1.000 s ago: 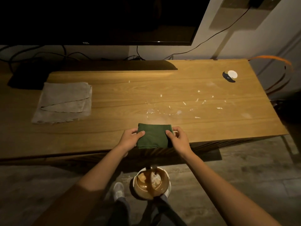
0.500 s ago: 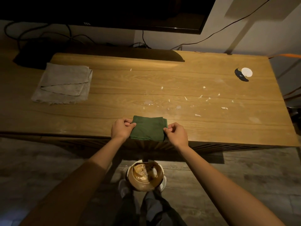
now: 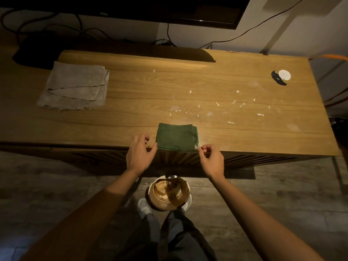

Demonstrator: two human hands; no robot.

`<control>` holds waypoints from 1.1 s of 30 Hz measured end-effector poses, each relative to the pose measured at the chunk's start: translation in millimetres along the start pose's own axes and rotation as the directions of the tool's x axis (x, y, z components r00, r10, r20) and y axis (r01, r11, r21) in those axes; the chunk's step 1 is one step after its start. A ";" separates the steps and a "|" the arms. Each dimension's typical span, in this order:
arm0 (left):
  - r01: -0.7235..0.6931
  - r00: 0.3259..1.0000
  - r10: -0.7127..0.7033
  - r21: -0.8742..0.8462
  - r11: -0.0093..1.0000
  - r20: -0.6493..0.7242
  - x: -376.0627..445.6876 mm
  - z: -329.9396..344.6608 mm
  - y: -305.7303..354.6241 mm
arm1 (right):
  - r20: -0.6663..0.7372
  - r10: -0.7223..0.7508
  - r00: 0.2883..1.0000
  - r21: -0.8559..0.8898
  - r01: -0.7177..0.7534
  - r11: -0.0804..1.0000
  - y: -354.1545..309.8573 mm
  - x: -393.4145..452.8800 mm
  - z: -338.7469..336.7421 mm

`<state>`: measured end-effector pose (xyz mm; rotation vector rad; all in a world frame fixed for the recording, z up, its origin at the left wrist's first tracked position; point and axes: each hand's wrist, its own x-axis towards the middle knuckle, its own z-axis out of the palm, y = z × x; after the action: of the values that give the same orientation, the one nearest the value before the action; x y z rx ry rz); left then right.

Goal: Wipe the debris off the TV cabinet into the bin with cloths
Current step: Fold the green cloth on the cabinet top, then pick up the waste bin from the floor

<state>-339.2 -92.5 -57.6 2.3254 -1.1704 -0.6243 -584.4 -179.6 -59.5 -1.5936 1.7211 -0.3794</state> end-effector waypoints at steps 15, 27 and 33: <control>0.249 0.955 -0.236 -0.052 0.967 0.178 -97.1 21.4 -90.0 | 0.313 0.113 0.943 -0.309 -0.012 0.951 67.4 -39.5 34.3; 0.577 0.768 -0.636 -0.351 0.738 -0.075 -169.9 113.5 -98.4 | 0.696 0.064 0.715 -0.469 0.385 0.795 155.6 25.6 84.9; 0.632 0.704 -0.711 -0.463 0.622 0.005 -209.0 180.7 -122.1 | 0.684 0.138 0.716 -0.553 0.387 0.738 196.2 37.0 124.4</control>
<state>-480.6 109.3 -232.3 2.2997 0.0157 -0.7992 -639.4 -145.8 -285.7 -2.0030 1.1579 0.8204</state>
